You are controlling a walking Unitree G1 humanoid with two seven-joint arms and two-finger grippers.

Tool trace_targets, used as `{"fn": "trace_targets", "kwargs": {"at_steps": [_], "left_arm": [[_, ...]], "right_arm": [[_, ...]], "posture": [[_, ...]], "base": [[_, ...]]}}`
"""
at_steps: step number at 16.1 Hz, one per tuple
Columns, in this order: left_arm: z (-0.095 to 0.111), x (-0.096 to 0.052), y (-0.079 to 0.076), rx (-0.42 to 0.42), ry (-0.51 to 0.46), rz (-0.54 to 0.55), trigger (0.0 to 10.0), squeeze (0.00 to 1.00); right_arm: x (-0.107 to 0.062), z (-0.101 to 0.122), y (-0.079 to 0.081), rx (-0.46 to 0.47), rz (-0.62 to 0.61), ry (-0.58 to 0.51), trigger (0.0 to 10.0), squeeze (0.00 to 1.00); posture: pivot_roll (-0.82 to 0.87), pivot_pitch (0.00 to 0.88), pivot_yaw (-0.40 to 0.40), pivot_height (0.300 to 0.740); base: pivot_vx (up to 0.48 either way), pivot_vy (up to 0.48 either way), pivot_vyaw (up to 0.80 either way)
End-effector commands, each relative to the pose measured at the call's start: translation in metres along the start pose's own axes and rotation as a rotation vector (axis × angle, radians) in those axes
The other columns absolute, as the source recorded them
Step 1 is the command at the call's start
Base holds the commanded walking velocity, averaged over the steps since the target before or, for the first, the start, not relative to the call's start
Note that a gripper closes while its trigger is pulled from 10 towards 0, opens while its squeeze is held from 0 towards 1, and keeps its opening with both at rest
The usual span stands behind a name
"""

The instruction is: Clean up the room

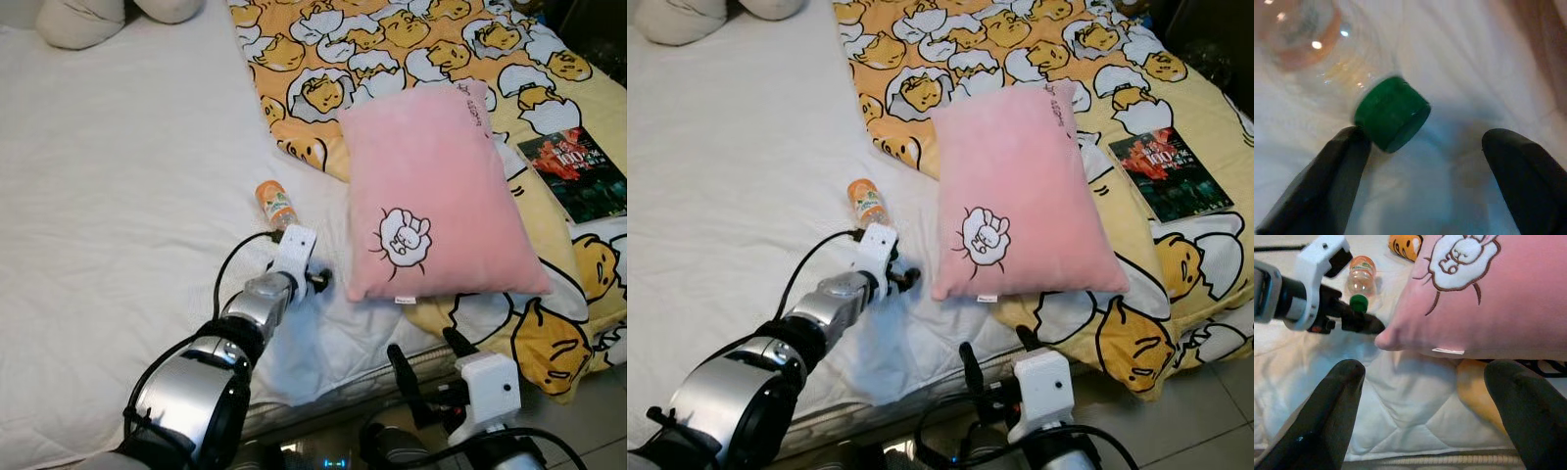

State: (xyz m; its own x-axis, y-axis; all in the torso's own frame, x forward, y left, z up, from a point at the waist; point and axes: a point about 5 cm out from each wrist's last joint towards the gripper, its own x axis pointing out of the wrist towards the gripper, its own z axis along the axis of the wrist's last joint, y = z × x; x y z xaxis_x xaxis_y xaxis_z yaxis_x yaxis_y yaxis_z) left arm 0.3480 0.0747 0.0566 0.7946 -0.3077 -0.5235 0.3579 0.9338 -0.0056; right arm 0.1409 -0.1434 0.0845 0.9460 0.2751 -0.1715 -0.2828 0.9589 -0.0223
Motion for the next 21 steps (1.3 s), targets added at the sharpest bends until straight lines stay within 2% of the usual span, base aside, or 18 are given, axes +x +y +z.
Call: {"fn": "trace_targets", "kwargs": {"at_steps": [1,2,3,6,7,9,11,12,13,15,17,18,19,20,21], "left_arm": [[0.001,0.0,0.006,-0.08,0.017,0.02,0.0,0.0],[0.004,-0.001,0.009,-0.149,0.016,0.032,0.0,0.0],[0.006,-0.001,0.012,-0.175,0.018,0.042,0.0,0.0],[0.003,-0.003,0.019,-0.172,0.022,0.077,0.0,0.0],[-0.002,-0.003,0.019,-0.24,0.045,0.098,0.0,0.0],[-0.004,-0.003,0.018,-0.316,0.068,0.1,0.0,0.0],[-0.003,-0.002,0.016,-0.455,0.078,0.092,0.0,0.0],[-0.001,-0.002,0.015,-0.462,0.074,0.091,0.0,0.0],[0.002,-0.002,0.016,-0.431,0.058,0.095,0.0,0.0],[0.008,-0.003,0.02,-0.301,0.031,0.111,0.0,0.0],[0.007,-0.006,0.029,-0.052,0.009,0.202,0.0,0.0],[0.009,-0.009,0.035,-0.004,-0.023,0.254,10.0,0.0],[0.014,-0.013,0.038,0.021,-0.075,0.293,10.0,0.07],[0.021,-0.021,0.037,0.031,-0.125,0.308,10.0,1.0],[0.02,-0.027,0.032,0.006,-0.129,0.3,10.0,1.0]], "right_arm": [[0.0,-0.003,0.002,0.011,-0.001,0.021,10.0,0.0],[0.0,-0.004,0.002,0.012,-0.003,0.022,10.0,0.0],[0.0,-0.004,0.003,0.013,-0.004,0.023,10.0,0.0],[0.003,-0.006,0.004,0.018,-0.008,0.026,10.0,0.0],[0.005,-0.007,0.005,0.019,-0.004,0.026,10.0,0.0],[0.007,-0.007,0.005,0.018,0.0,0.027,10.0,0.0],[0.008,-0.008,0.004,0.015,0.004,0.027,10.0,0.0],[0.009,-0.008,0.004,0.013,0.003,0.028,10.0,0.0],[0.009,-0.009,0.003,0.012,0.003,0.028,10.0,0.0],[0.01,-0.01,0.004,0.012,0.002,0.028,10.0,0.0],[0.012,-0.01,0.005,0.015,0.0,0.026,10.0,0.0],[0.012,-0.011,0.005,0.015,-0.002,0.025,10.0,0.0],[0.012,-0.011,0.005,0.015,-0.003,0.024,10.0,0.0],[0.012,-0.012,0.005,0.015,-0.005,0.024,10.0,0.0],[0.013,-0.013,0.005,0.015,-0.006,0.024,10.0,0.0]], "posture": [[-0.26,0.166,0.102,0.74],[-0.26,0.166,0.105,0.74],[-0.26,0.166,0.107,0.74],[-0.25,0.158,0.107,0.74],[-0.24,0.154,0.104,0.74],[-0.24,0.152,0.101,0.74],[-0.24,0.149,0.099,0.74],[-0.24,0.147,0.1,0.74],[-0.24,0.145,0.101,0.74],[-0.24,0.142,0.105,0.74],[-0.23,0.135,0.112,0.74],[-0.23,0.128,0.118,0.74],[-0.23,0.128,0.118,0.74],[-0.23,0.118,0.123,0.74],[-0.23,0.108,0.127,0.74]], "base": [[0.0,0.0,0.0],[0.0,0.0,0.0],[0.0,0.0,0.0],[0.0,0.0,0.0],[0.0,0.0,0.0],[0.0,0.0,0.0],[0.0,0.0,0.0],[0.0,0.0,0.0],[0.0,0.0,0.0],[0.0,0.0,0.0],[0.0,0.0,0.0],[0.0,0.0,0.0],[0.0,0.0,0.0],[0.0,0.0,0.0],[0.0,0.0,0.0]]}}
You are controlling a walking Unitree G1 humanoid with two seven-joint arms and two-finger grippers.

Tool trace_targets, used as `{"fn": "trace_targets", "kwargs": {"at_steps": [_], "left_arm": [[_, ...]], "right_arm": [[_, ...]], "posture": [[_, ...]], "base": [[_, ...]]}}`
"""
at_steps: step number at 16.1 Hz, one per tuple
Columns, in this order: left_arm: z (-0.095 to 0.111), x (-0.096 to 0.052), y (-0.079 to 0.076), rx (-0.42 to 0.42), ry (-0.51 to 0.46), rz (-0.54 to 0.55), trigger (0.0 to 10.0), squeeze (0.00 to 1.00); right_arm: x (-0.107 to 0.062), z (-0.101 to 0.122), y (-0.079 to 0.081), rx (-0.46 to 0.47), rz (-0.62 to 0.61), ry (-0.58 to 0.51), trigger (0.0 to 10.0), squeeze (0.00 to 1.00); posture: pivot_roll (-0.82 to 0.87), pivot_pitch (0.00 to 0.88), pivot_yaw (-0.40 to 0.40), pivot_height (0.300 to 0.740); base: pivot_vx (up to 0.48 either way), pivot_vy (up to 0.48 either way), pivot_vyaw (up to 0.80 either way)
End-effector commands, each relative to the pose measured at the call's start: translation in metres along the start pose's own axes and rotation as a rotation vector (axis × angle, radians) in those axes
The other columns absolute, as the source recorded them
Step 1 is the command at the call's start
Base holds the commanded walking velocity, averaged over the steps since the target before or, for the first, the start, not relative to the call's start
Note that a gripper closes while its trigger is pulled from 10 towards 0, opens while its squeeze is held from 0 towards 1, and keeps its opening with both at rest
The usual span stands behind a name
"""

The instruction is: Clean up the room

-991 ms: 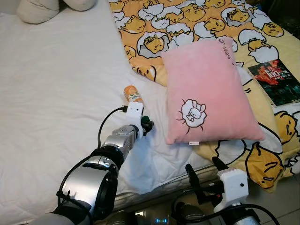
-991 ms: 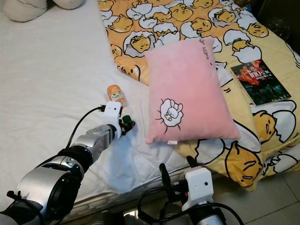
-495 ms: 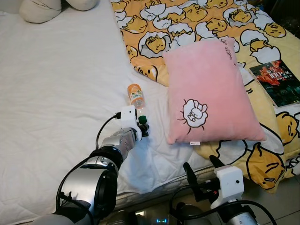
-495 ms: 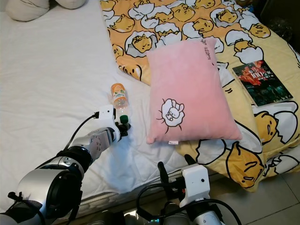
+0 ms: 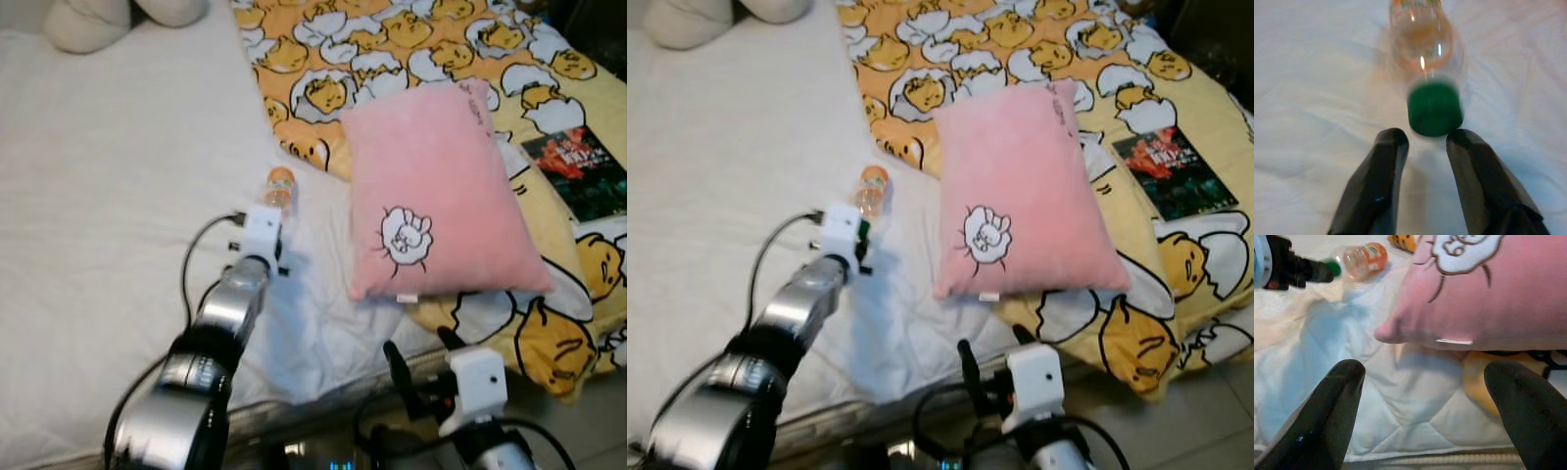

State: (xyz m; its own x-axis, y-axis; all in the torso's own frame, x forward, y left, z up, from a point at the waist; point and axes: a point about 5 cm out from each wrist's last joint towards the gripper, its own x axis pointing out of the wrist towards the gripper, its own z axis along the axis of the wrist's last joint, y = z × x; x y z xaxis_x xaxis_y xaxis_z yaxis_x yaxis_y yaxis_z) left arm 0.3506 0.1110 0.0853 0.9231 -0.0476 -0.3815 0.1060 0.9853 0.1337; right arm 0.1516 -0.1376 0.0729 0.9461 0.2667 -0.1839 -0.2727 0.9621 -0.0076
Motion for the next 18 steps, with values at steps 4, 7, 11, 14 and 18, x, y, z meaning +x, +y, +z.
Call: {"fn": "trace_targets", "kwargs": {"at_steps": [4,7,11,14,18], "left_arm": [[-0.008,-0.022,-0.007,-0.061,0.055,-0.024,10.0,1.0],[0.0,-0.027,0.002,0.015,0.016,0.001,10.0,1.0],[0.017,-0.004,0.011,0.101,-0.044,0.036,10.0,1.0],[0.027,0.012,0.008,0.095,-0.031,0.03,10.0,1.0],[0.016,0.019,0.006,0.079,0.026,0.018,10.0,1.0]], "right_arm": [[0.002,-0.007,0.003,-0.002,0.006,0.011,10.0,0.0],[0.004,-0.007,0.004,-0.001,0.007,-0.002,10.0,0.0],[0.005,-0.007,0.002,-0.007,0.01,-0.011,10.0,0.0],[0.004,-0.006,0.005,-0.008,0.013,-0.014,10.0,0.0],[-0.005,-0.004,0.012,-0.004,0.017,-0.016,10.0,0.0]], "posture": [[-0.22,0.088,0.133,0.74],[-0.22,0.078,0.137,0.74],[-0.23,0.077,0.135,0.74],[-0.24,0.102,0.135,0.74],[-0.27,0.138,0.14,0.74]], "base": [[0.0,0.0,0.0],[0.0,0.0,0.0],[0.0,0.0,0.0],[0.0,0.0,0.0],[0.0,0.0,0.0]]}}
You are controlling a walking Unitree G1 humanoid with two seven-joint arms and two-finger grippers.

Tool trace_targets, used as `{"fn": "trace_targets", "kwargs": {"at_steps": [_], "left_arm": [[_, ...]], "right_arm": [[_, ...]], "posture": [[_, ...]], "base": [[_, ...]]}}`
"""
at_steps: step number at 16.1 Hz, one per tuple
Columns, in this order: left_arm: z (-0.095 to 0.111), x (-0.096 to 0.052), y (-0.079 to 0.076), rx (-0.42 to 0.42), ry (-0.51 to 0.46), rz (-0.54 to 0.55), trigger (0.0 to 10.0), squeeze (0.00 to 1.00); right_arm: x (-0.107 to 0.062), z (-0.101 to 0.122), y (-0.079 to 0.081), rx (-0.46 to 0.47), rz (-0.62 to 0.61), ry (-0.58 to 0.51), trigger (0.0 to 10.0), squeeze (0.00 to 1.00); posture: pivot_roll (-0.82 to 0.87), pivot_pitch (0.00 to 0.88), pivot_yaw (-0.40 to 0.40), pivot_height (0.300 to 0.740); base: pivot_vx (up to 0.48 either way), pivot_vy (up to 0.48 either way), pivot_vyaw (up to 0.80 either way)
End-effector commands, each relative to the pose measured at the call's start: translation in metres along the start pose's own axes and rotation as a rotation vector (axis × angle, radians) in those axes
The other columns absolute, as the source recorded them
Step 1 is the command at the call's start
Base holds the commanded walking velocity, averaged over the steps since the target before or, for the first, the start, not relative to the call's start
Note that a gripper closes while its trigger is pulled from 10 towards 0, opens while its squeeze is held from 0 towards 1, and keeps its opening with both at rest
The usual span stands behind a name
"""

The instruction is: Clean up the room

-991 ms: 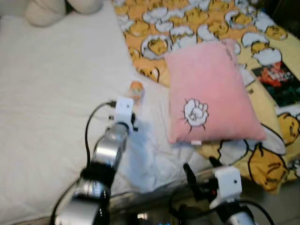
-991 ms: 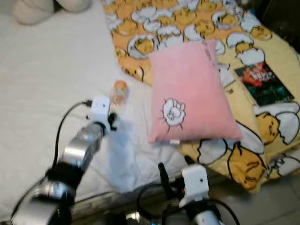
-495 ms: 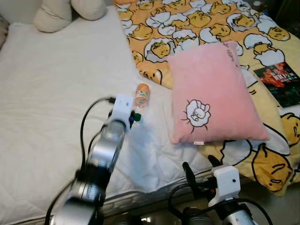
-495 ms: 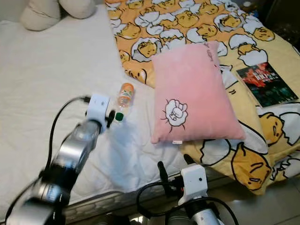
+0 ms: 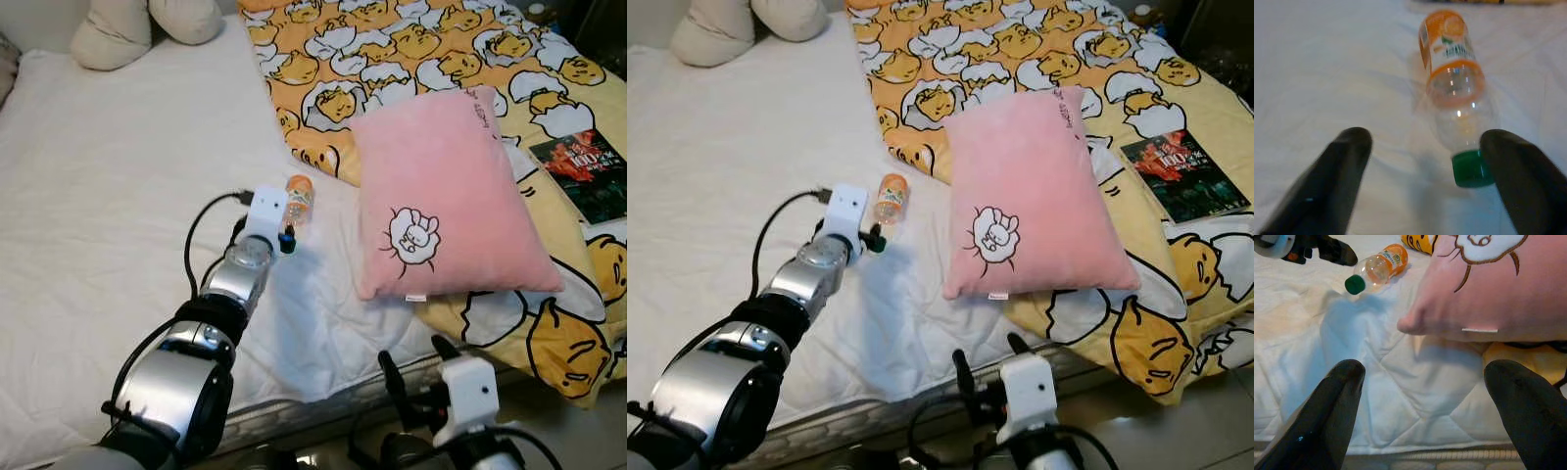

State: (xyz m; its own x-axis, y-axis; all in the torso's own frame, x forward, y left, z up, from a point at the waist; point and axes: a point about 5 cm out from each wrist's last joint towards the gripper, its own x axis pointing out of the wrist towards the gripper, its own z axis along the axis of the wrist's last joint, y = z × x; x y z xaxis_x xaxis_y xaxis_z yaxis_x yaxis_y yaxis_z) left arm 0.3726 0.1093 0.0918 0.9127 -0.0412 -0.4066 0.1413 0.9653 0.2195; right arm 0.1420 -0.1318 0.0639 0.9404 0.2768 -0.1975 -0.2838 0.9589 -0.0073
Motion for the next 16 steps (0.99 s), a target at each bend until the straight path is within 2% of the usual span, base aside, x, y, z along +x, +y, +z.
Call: {"fn": "trace_targets", "kwargs": {"at_steps": [1,5,8,9,14,15,16], "left_arm": [[0.0,0.001,0.005,-0.018,0.002,0.016,10.0,1.0],[-0.003,0.002,0.001,-0.071,0.01,0.003,10.0,1.0],[0.0,0.002,-0.007,-0.101,-0.001,-0.047,10.0,1.0],[-0.001,0.002,-0.009,-0.115,0.004,-0.055,10.0,0.0],[-0.01,0.002,-0.006,-0.123,0.059,-0.019,10.0,0.0],[-0.016,0.001,-0.004,-0.128,0.082,-0.006,0.0,0.0],[-0.019,0.001,-0.005,-0.16,0.095,-0.016,0.0,0.0]], "right_arm": [[-0.001,0.006,0.004,-0.002,0.005,-0.029,10.0,0.0],[-0.015,0.004,0.006,0.003,-0.011,-0.002,10.0,0.0],[-0.021,0.005,0.006,0.002,-0.018,0.008,10.0,0.0],[-0.024,0.005,0.006,0.002,-0.02,0.014,10.0,0.0],[-0.032,0.007,0.008,0.004,-0.024,0.028,10.0,0.0],[-0.033,0.007,0.008,0.004,-0.024,0.031,10.0,0.0],[-0.034,0.007,0.008,0.004,-0.023,0.033,10.0,0.0]], "posture": [[-0.27,0.139,0.14,0.74],[-0.3,0.179,0.138,0.74],[-0.31,0.195,0.135,0.74],[-0.32,0.203,0.133,0.74],[-0.33,0.224,0.127,0.74],[-0.34,0.229,0.125,0.74],[-0.34,0.23,0.124,0.74]], "base": [[0.0,0.0,0.0],[0.0,0.0,0.0],[0.0,0.0,0.0],[0.0,0.0,0.0],[0.0,0.0,0.0],[0.0,0.0,0.0],[0.0,0.0,0.0]]}}
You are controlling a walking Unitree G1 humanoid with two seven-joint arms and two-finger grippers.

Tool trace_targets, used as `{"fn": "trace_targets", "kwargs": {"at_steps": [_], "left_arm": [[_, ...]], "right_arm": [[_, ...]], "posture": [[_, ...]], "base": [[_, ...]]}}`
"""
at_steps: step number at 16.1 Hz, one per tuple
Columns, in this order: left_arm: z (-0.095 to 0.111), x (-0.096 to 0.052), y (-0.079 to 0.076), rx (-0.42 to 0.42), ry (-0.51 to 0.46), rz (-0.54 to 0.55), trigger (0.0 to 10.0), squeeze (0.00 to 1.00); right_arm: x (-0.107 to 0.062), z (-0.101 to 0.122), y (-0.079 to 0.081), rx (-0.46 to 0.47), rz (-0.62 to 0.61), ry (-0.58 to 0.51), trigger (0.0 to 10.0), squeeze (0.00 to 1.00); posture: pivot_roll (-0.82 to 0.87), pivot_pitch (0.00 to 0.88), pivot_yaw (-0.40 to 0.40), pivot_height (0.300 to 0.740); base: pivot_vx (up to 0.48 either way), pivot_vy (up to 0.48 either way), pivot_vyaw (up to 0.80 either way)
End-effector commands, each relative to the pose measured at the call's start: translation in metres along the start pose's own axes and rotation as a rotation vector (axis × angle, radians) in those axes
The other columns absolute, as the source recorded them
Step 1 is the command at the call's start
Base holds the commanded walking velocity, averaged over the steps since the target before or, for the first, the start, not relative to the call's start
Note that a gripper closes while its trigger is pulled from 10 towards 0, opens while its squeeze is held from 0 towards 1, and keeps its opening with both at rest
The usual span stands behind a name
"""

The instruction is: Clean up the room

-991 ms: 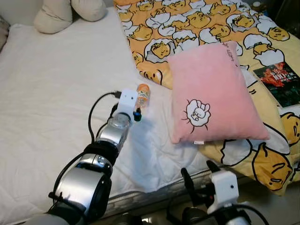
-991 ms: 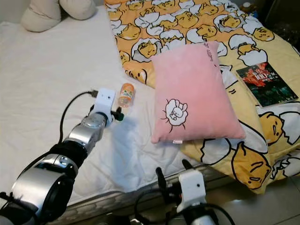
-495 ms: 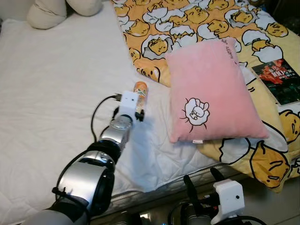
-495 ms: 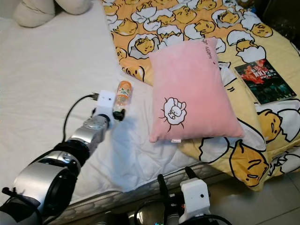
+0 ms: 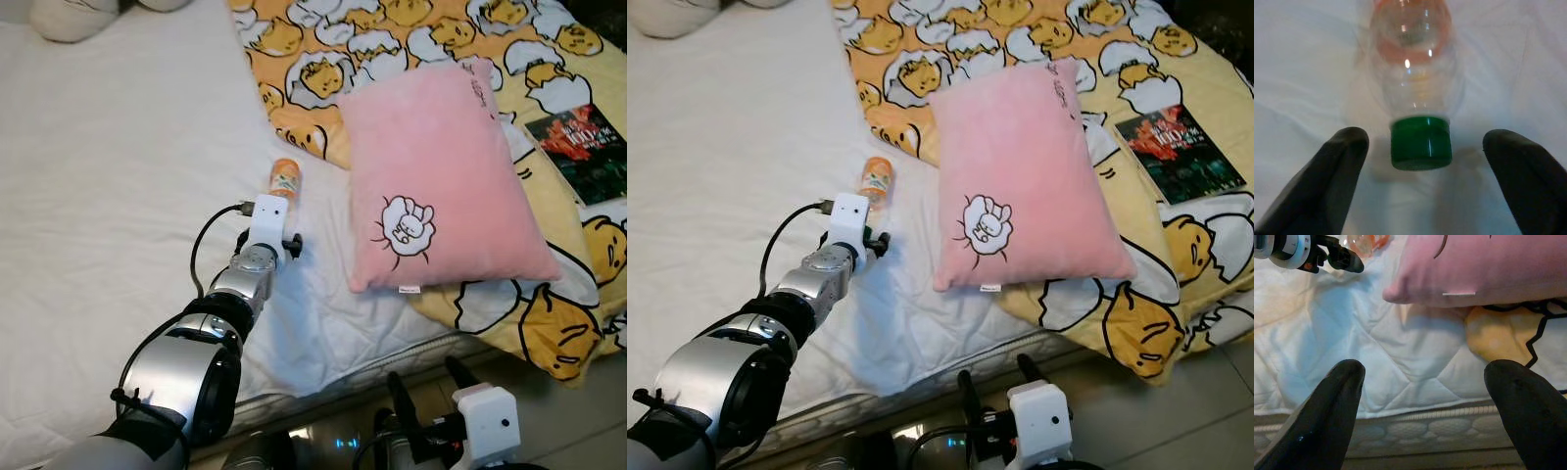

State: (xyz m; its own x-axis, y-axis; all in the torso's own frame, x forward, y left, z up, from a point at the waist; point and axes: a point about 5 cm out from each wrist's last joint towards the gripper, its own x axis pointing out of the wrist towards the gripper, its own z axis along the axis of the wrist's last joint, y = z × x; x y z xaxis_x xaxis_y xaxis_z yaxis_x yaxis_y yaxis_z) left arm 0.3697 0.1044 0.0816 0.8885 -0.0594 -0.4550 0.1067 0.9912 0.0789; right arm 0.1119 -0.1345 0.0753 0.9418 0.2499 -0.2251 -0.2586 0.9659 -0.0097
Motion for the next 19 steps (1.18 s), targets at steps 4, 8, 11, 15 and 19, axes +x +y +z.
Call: {"fn": "trace_targets", "kwargs": {"at_steps": [4,8,11,15,19], "left_arm": [[-0.003,0.0,-0.001,-0.063,0.008,-0.029,0.0,0.0],[0.008,0.0,0.004,-0.053,-0.052,-0.012,0.0,0.0],[0.007,0.0,0.004,-0.054,-0.062,-0.021,0.0,0.0],[-0.007,-0.001,0.001,-0.056,-0.016,-0.059,0.0,0.0],[-0.007,-0.001,0.0,-0.087,0.0,-0.087,0.0,0.0]], "right_arm": [[-0.003,0.004,0.001,-0.002,0.004,0.009,10.0,0.0],[0.0,0.004,0.001,-0.002,0.009,0.01,10.0,0.0],[0.006,0.003,0.001,-0.003,0.015,0.008,10.0,0.0],[0.013,0.004,-0.004,-0.009,0.021,0.001,10.0,0.0],[0.022,0.004,-0.007,-0.023,0.026,-0.014,10.0,0.0]], "posture": [[-0.34,0.231,0.118,0.74],[-0.33,0.223,0.115,0.74],[-0.32,0.205,0.112,0.74],[-0.32,0.177,0.108,0.74],[-0.31,0.149,0.107,0.74]], "base": [[0.0,0.0,0.0],[0.0,0.0,0.0],[0.0,0.0,0.0],[0.0,0.0,0.0],[0.0,0.0,0.0]]}}
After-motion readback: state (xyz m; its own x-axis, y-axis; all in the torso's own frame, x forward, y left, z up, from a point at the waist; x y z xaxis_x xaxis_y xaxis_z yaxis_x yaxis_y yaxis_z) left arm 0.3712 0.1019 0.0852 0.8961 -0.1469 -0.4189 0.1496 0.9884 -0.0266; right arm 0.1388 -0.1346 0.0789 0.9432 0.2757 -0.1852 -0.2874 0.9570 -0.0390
